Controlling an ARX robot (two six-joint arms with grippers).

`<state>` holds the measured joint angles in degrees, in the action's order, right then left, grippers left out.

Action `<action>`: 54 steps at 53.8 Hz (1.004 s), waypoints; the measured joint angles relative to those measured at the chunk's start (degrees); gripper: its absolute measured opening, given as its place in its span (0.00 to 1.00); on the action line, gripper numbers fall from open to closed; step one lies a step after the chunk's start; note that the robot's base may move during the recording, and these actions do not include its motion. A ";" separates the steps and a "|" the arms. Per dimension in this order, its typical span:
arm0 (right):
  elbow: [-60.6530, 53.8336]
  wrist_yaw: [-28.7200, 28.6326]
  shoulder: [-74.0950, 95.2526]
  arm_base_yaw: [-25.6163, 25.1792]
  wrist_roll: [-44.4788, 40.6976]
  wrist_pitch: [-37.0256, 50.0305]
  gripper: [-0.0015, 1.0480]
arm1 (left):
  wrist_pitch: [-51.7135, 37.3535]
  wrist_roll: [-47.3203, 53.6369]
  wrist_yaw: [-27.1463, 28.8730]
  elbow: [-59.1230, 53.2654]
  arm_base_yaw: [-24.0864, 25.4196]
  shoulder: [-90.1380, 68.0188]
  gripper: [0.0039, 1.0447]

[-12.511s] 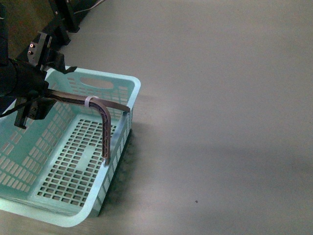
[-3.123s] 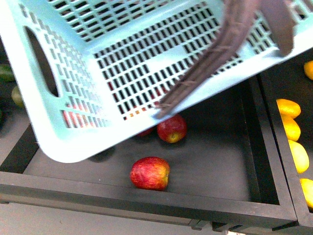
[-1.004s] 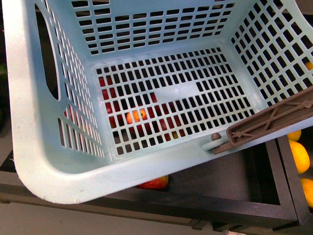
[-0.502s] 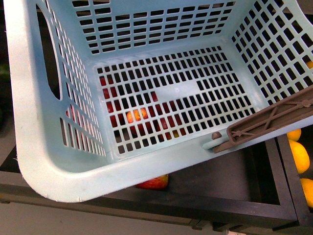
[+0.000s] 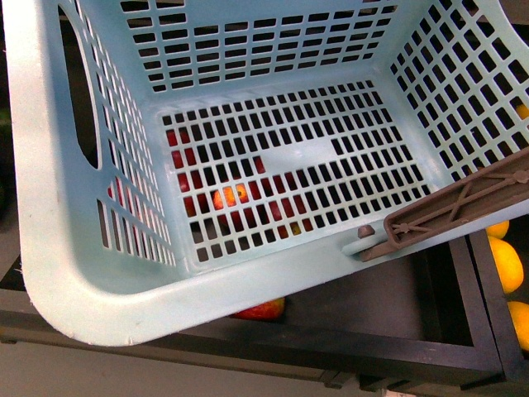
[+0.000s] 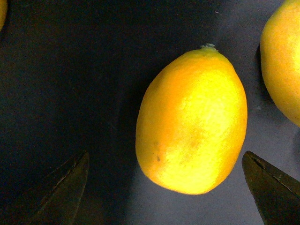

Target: Pick lemon and mango into basket

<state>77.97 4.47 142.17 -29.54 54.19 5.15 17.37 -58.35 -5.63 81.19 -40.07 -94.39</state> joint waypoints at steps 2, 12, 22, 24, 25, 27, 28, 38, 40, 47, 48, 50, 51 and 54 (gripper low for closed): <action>0.50 0.02 0.50 -0.09 -0.13 -0.02 0.92 | 0.00 0.00 0.00 0.00 0.00 0.00 0.06; 2.97 0.35 2.71 -0.63 -1.27 -0.87 0.92 | 0.00 0.00 0.02 0.00 0.00 0.00 0.06; 4.94 0.52 4.87 -1.01 -4.09 -1.18 0.87 | 0.00 0.00 0.04 0.00 0.00 0.00 0.06; 4.92 0.15 4.96 -1.03 -4.55 -0.96 0.84 | 0.00 0.00 0.04 0.00 0.00 0.00 0.06; 4.83 -0.22 5.03 -1.03 -4.81 -0.61 0.81 | 0.00 0.00 0.04 0.00 0.00 0.00 0.06; 4.66 -0.55 5.03 -1.11 -5.18 -0.15 0.77 | 0.00 0.00 0.02 0.00 0.00 0.00 0.06; 4.42 -0.94 5.03 -1.16 -5.64 0.33 0.74 | 0.00 0.00 0.00 0.00 0.00 0.00 0.06; 0.57 -2.71 3.34 -1.27 -8.92 3.96 0.60 | 0.00 0.00 -0.07 0.00 0.00 0.00 0.06; -0.72 -3.02 2.58 -1.25 -9.73 5.05 0.59 | 0.00 0.00 -0.02 0.00 0.00 0.00 0.06; -8.90 -5.75 -3.74 -1.11 -16.31 11.28 0.59 | 0.00 0.02 0.04 0.00 0.00 0.00 0.06; -10.69 -6.60 -5.55 -1.14 -17.92 12.37 0.58 | 0.00 0.00 0.02 0.00 0.00 0.00 0.06; -12.46 -7.67 -7.52 -1.14 -19.52 13.25 0.58 | 0.00 0.00 0.02 0.00 0.00 0.00 0.06; -14.14 -8.85 -9.62 -1.16 -21.55 13.88 0.58 | 0.00 0.00 0.00 0.00 0.00 0.00 0.06; -17.46 -11.19 -14.12 -1.29 -24.72 14.53 0.58 | 0.00 0.00 -0.02 0.00 0.00 0.00 0.06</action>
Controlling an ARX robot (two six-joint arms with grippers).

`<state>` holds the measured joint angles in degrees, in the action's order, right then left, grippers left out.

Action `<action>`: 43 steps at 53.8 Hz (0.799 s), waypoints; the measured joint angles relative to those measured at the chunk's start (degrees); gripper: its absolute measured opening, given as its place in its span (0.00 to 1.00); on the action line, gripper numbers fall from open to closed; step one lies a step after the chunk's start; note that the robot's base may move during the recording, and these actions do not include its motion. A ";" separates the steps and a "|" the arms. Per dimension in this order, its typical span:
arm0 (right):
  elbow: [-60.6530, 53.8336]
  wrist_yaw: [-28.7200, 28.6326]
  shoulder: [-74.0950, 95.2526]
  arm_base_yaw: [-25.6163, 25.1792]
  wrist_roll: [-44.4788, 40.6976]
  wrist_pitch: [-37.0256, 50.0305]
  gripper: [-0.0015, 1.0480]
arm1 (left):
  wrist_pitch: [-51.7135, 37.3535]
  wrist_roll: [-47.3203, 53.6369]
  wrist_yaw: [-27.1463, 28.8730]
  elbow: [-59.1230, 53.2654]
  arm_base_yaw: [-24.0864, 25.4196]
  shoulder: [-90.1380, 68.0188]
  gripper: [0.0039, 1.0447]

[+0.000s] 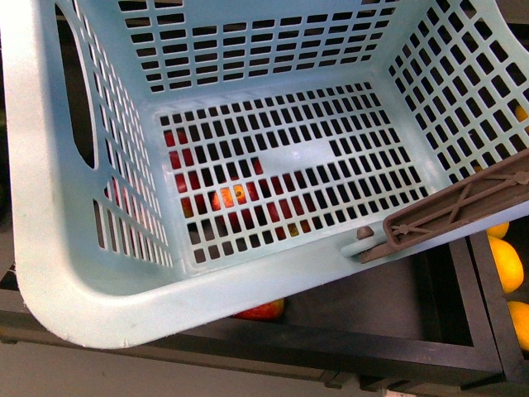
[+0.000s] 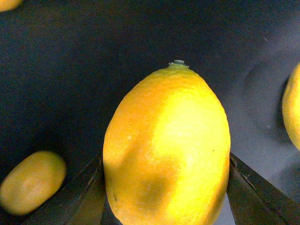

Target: Pick lemon and mango into basket

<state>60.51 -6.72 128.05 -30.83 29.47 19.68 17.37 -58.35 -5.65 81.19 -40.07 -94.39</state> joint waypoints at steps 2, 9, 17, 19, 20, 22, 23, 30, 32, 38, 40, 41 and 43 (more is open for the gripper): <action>-2.47 -1.92 -3.63 -0.15 -2.03 0.26 0.58 | 0.00 0.00 0.00 0.00 0.00 0.00 0.06; -11.63 -12.02 -20.39 -1.14 -10.93 -2.19 0.58 | 0.00 0.00 0.04 0.00 0.00 0.00 0.06; -15.93 -20.17 -36.57 -0.92 -13.25 -7.30 0.58 | 0.00 0.00 0.04 0.00 0.00 0.00 0.06; -16.59 -21.86 -41.51 -0.35 -13.22 -7.89 0.58 | 0.00 0.00 0.04 0.00 0.00 0.00 0.06; -16.72 -22.16 -42.64 -0.17 -13.22 -7.96 0.58 | 0.00 0.00 0.04 0.00 0.00 0.00 0.06; -17.00 -22.71 -46.14 0.50 -13.22 -8.07 0.58 | 0.00 0.00 0.02 0.00 0.00 0.00 0.06; -17.20 -22.82 -48.37 1.09 -13.11 -8.07 0.58 | 0.00 0.00 0.02 0.00 0.00 0.00 0.06; -18.99 -22.34 -58.80 6.43 -10.49 -7.80 0.58 | 0.00 0.00 -0.15 0.00 0.00 0.00 0.06; -20.06 -21.24 -61.44 9.49 -9.05 -7.56 0.58 | 0.00 0.00 -0.09 0.00 0.00 0.00 0.06; -22.14 -16.50 -63.21 19.30 -4.87 -5.84 0.58 | 0.00 0.02 0.02 0.00 0.00 0.00 0.06; -22.51 -14.91 -63.04 21.97 -4.33 -5.27 0.58 | 0.00 0.00 0.02 0.00 0.00 0.00 0.06; -22.58 -14.62 -62.97 22.64 -4.17 -5.14 0.58 | 0.00 0.00 0.02 0.00 0.00 0.00 0.06; -22.80 -13.51 -62.66 24.52 -3.61 -4.35 0.58 | 0.00 0.02 0.02 0.00 0.00 0.00 0.06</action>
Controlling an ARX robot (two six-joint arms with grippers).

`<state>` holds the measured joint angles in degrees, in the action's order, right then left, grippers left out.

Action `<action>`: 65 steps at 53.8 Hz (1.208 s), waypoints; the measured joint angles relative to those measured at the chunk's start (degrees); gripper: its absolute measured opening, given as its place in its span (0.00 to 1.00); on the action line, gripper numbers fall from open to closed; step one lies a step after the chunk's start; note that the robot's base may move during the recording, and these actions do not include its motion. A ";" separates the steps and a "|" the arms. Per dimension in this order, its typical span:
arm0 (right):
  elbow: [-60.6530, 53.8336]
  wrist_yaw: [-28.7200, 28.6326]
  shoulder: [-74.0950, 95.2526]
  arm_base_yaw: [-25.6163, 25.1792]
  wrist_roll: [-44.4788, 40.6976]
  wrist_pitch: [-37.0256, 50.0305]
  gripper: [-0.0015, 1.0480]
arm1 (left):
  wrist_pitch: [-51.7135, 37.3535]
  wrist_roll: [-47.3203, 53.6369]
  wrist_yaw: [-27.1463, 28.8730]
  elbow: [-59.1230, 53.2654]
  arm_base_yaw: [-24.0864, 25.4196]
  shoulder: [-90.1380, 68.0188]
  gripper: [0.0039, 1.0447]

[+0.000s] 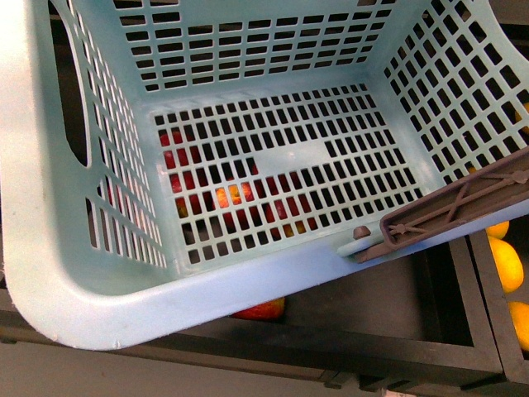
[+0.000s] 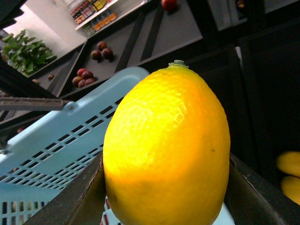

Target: Pick lemon and mango into basket

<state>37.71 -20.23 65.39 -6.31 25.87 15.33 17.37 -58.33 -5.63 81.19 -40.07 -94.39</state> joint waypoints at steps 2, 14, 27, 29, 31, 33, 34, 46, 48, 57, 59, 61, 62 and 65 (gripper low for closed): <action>-0.07 1.05 0.31 1.73 0.52 0.52 0.58 | 0.00 0.00 0.00 0.00 0.00 0.00 0.06; -2.12 6.91 2.40 12.24 3.76 2.40 0.58 | 0.00 -0.02 -0.09 0.00 0.00 0.00 0.06; -2.75 9.99 4.94 14.03 4.00 1.66 0.90 | 0.00 0.00 0.04 0.00 0.00 0.00 0.06; -2.62 9.99 4.57 13.33 4.33 1.18 0.93 | 0.00 0.00 0.07 0.00 0.00 0.00 0.06; -2.47 9.92 4.04 12.41 4.31 0.44 0.92 | 0.00 0.00 -0.04 0.00 0.00 0.00 0.06; -2.25 9.46 3.08 10.80 4.17 -0.92 0.91 | 0.00 0.22 -0.07 0.00 0.00 -0.02 0.06; -2.21 9.27 2.78 10.38 4.13 -1.27 0.91 | 0.00 0.22 0.00 0.00 0.00 -0.02 0.06; -1.79 4.66 -6.60 -5.77 -1.99 -10.88 0.92 | 0.00 0.17 0.20 0.00 0.00 -0.02 0.06; -1.79 4.59 -7.91 -8.70 -3.08 -12.02 0.92 | 0.02 0.15 0.11 0.00 0.00 -0.02 0.06; -4.61 2.12 -10.40 -15.21 -9.62 -4.48 0.84 | 0.02 0.15 0.07 0.00 0.00 -0.02 0.06; -7.02 1.27 -11.13 -14.67 -12.92 1.07 0.79 | 0.00 0.13 0.07 0.00 0.00 -0.02 0.06; -10.25 1.38 -12.44 -13.53 -16.85 6.86 0.73 | 0.02 0.17 0.07 0.00 -0.11 -0.02 0.06; -10.97 1.44 -12.79 -13.22 -17.66 7.96 0.71 | 0.00 0.17 0.07 0.00 -0.11 -0.02 0.06; -14.73 2.91 -15.04 -11.52 -21.05 11.58 0.61 | 0.00 0.07 -0.20 0.00 -0.13 -0.02 0.06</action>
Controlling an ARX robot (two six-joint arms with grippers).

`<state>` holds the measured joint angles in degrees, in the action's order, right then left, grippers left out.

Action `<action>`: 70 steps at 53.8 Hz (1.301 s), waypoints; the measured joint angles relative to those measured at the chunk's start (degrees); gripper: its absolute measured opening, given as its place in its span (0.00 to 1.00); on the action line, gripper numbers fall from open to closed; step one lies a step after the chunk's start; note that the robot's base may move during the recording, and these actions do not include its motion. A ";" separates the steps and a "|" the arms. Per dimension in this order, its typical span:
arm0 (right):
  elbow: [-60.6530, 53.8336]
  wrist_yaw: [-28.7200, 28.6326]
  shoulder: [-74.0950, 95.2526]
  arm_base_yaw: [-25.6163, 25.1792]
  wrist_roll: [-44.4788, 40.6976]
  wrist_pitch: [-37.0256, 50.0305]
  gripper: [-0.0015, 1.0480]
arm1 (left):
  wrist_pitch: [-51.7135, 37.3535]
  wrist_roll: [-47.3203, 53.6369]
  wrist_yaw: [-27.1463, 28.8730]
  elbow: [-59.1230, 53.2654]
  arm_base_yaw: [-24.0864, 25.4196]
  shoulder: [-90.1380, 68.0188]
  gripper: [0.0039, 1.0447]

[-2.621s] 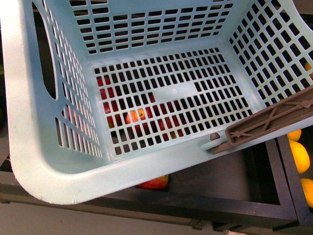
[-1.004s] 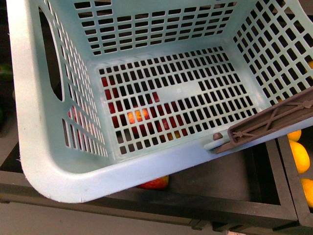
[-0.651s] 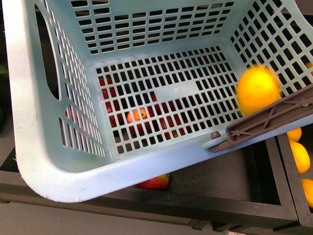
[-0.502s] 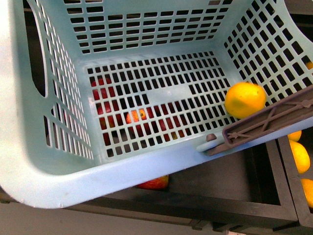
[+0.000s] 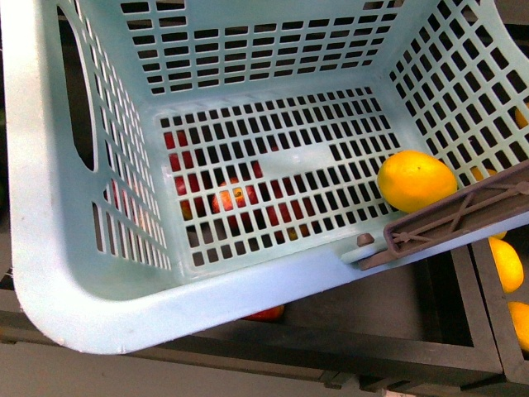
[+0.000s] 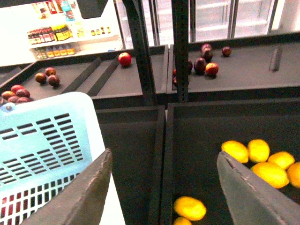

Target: Pick lemon and mango into basket

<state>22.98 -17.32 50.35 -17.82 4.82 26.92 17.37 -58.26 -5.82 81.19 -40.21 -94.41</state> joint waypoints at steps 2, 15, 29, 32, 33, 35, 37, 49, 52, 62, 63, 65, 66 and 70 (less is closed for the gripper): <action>-1.51 0.92 -1.20 0.79 -1.05 0.61 0.56 | 0.00 -0.11 -0.13 0.00 0.00 0.00 0.06; -9.70 6.19 -8.02 6.12 -3.69 1.25 0.19 | 0.00 0.00 0.31 0.00 0.11 0.00 0.06; -16.09 10.99 -16.76 11.19 -4.48 -0.61 0.02 | 0.00 0.02 0.24 0.00 0.13 0.00 0.06; -17.11 13.75 -18.73 12.85 -4.48 -1.64 0.02 | 0.00 0.00 0.22 0.00 0.13 0.00 0.06; -17.53 15.93 -19.56 14.60 -4.48 -2.14 0.02 | 0.00 -0.02 0.17 0.00 0.13 0.00 0.06; -18.16 16.70 -20.94 16.52 -4.48 -2.89 0.02 | 0.00 -0.07 0.13 0.00 0.13 0.00 0.06; -18.58 16.72 -22.14 17.35 -4.50 -3.54 0.02 | 0.00 -0.02 0.24 0.00 0.13 0.00 0.06; -18.99 17.14 -23.37 17.57 -4.59 -4.04 0.39 | 0.00 0.00 0.20 0.00 0.17 0.00 0.06; -18.99 17.16 -23.37 17.57 -4.59 -4.04 0.47 | 0.00 -0.02 0.17 0.00 0.17 0.00 0.06; -18.99 17.16 -23.39 17.57 -4.59 -4.04 0.81 | 0.00 -0.02 0.24 0.00 0.17 0.00 0.06; -18.99 17.14 -23.39 17.57 -4.59 -4.04 0.84 | 0.00 0.00 0.26 0.00 0.17 0.00 0.06; -18.99 17.16 -23.39 17.57 -4.59 -4.04 0.89 | 0.00 -0.02 0.26 0.00 0.17 0.00 0.06; -18.99 17.25 -23.39 17.57 -4.57 -4.04 0.92 | 0.00 0.00 0.28 0.00 0.17 0.00 0.06; -18.99 17.57 -23.39 17.59 -4.57 -4.04 0.91 | 0.00 0.04 0.31 0.00 -0.20 0.00 0.06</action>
<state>3.99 0.25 26.96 -0.23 0.25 22.87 17.37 -58.22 -5.52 81.19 -40.40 -94.41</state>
